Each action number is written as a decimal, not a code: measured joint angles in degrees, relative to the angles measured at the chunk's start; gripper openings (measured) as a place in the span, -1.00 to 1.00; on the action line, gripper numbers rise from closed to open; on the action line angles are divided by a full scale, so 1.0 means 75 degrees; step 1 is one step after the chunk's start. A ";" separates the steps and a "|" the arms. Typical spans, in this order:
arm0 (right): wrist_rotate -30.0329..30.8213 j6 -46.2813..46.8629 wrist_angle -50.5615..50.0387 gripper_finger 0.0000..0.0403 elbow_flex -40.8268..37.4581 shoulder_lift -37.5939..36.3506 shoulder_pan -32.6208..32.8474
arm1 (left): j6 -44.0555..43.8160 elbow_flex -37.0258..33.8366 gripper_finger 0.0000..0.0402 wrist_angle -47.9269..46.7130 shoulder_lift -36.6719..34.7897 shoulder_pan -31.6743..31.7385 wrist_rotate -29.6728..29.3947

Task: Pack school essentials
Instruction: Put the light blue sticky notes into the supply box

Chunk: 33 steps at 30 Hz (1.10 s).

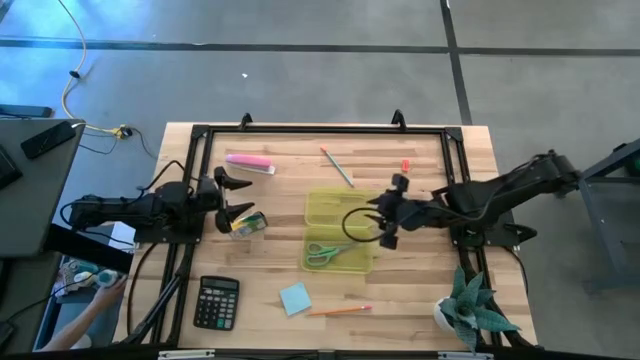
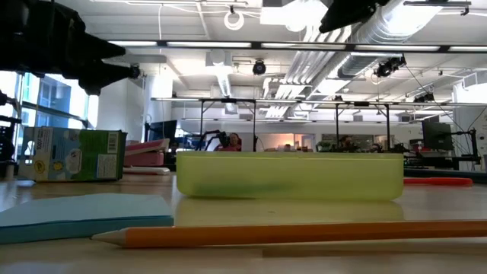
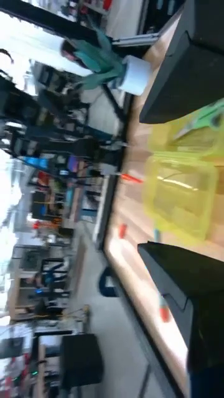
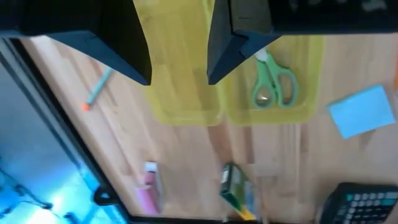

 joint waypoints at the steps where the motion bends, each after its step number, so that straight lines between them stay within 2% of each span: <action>1: 0.0171 0.0109 -0.0190 -0.27 0.0000 -0.0055 0.0040 | 0.0003 0.0000 0.57 0.0129 0.0004 0.0003 -0.0044; 5: 0.0529 0.0597 -0.0762 -0.27 -0.0010 -0.0078 0.0128 | 0.0008 0.0002 0.56 0.0538 0.0109 0.0003 -0.0095; 9: 0.0600 0.0878 -0.0782 -0.27 -0.0366 -0.0056 0.0135 | 0.0211 0.0223 0.56 0.0670 0.0412 0.0003 -0.0107; 11: 0.0899 0.1039 -0.0783 -0.27 -0.0574 -0.0060 0.0135 | 0.0236 0.0432 0.56 0.0687 0.0677 0.0000 -0.0220; 14: 0.1233 0.1391 -0.0944 -0.27 -0.0847 -0.0063 0.0116 | 0.0392 0.0825 0.56 0.0620 0.1213 0.0003 -0.0377; 22: 0.1256 0.1678 -0.1001 -0.27 -0.1134 -0.0063 0.0106 | 0.0682 0.2174 0.56 0.0592 0.3315 0.0003 -0.0573; 27: 0.1596 0.1173 -0.1014 -0.27 -0.1134 -0.0275 0.0106 | 0.0378 0.3270 0.56 -0.0306 0.4562 -0.0002 -0.0573; 33: 0.2197 0.0981 -0.1404 -0.27 -0.1134 -0.1308 0.0106 | 0.0114 0.4237 0.56 -0.1495 0.5550 -0.0287 -0.0574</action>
